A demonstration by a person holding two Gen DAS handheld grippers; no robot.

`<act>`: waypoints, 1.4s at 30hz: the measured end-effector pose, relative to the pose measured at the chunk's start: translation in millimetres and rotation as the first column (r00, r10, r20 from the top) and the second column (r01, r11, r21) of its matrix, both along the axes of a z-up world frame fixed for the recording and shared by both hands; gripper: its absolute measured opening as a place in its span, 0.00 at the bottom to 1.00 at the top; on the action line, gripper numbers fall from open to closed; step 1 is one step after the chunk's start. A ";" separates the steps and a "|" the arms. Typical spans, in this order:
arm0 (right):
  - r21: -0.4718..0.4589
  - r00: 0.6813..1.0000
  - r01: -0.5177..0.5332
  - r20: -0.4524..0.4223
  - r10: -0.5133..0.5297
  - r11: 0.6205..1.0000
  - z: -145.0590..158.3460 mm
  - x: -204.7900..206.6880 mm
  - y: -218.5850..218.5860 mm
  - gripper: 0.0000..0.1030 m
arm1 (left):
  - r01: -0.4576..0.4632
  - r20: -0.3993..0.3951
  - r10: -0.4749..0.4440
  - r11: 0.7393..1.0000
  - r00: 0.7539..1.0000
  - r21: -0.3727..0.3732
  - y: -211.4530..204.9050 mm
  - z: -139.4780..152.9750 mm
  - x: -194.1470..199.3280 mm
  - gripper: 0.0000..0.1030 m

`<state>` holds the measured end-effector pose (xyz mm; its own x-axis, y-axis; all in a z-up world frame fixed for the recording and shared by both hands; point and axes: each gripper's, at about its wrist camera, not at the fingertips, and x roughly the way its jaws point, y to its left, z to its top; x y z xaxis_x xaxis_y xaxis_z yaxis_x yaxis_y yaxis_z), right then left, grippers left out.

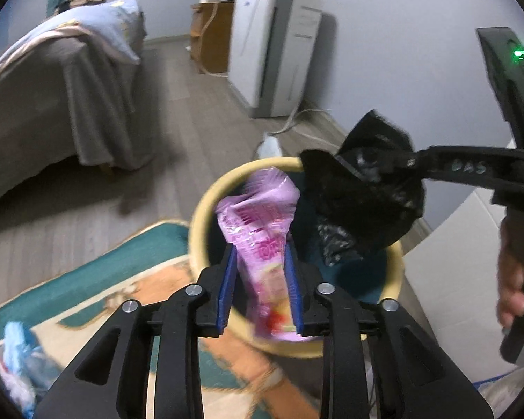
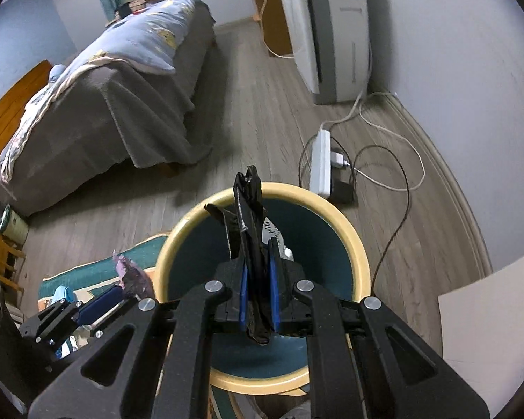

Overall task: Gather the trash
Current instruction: 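Carry both items over the yellow-rimmed bin and open both grippers to drop them, then grasp the blue face mask with the right gripper while the left grasps the blue cloth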

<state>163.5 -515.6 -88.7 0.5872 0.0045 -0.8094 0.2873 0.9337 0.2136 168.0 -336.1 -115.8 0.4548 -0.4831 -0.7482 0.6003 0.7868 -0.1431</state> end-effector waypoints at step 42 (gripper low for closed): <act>-0.098 0.995 -0.101 -0.032 0.098 0.990 35.2 12.8 148.1 0.95 | -0.414 0.155 0.420 0.907 0.894 -0.074 241.0 88.9 -47.6 0.95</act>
